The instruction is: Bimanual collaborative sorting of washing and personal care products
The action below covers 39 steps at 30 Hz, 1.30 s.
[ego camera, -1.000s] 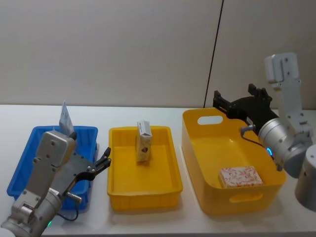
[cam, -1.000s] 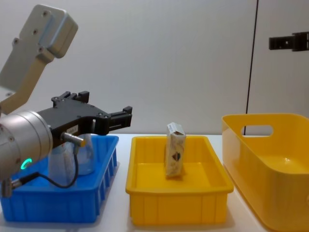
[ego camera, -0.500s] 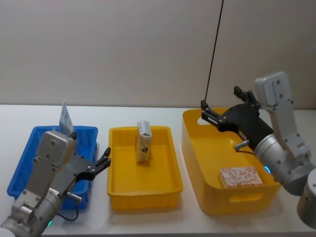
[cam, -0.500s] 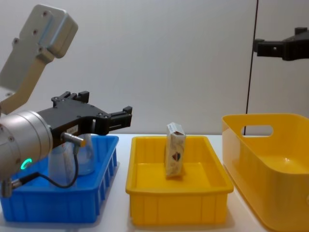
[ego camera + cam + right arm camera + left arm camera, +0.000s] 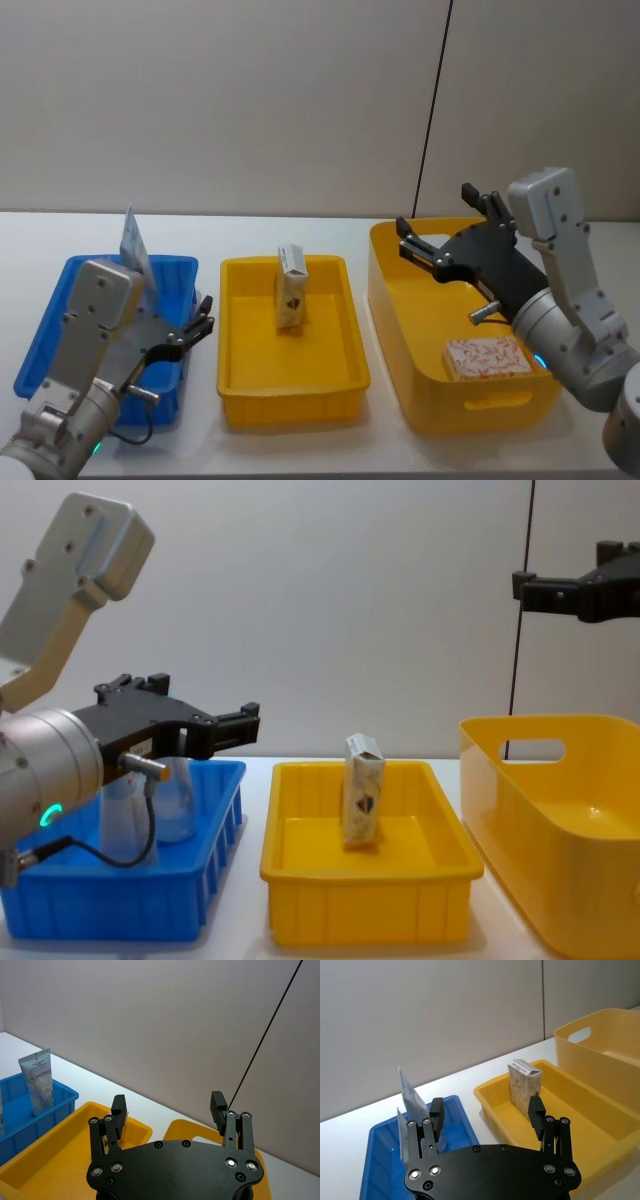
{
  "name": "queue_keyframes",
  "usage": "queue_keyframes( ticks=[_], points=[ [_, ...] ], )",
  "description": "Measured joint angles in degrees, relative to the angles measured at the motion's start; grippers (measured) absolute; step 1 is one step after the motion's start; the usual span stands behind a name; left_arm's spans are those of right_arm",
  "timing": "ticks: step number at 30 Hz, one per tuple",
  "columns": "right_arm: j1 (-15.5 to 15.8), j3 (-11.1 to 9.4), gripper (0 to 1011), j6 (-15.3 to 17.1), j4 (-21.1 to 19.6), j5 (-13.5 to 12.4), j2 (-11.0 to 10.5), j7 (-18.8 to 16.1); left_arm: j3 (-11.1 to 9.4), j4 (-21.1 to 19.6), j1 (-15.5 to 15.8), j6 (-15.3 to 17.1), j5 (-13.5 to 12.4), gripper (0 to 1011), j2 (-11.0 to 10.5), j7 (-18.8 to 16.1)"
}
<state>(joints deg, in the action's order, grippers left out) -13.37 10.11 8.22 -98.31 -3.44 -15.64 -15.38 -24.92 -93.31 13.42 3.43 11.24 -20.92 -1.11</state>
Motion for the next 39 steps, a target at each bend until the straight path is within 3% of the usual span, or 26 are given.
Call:
queue_keyframes(
  ticks=[22,39],
  points=[
    [0.6,0.3,1004,-1.9,0.1,0.1,-0.6,-0.7,4.8,1.8,-0.2,6.0,0.1,1001,3.4,-6.3],
    [0.7,0.4,1004,-2.2,0.1,0.1,-0.7,-0.9,7.0,7.4,2.3,8.5,3.3,1001,6.8,-5.5]
  ],
)
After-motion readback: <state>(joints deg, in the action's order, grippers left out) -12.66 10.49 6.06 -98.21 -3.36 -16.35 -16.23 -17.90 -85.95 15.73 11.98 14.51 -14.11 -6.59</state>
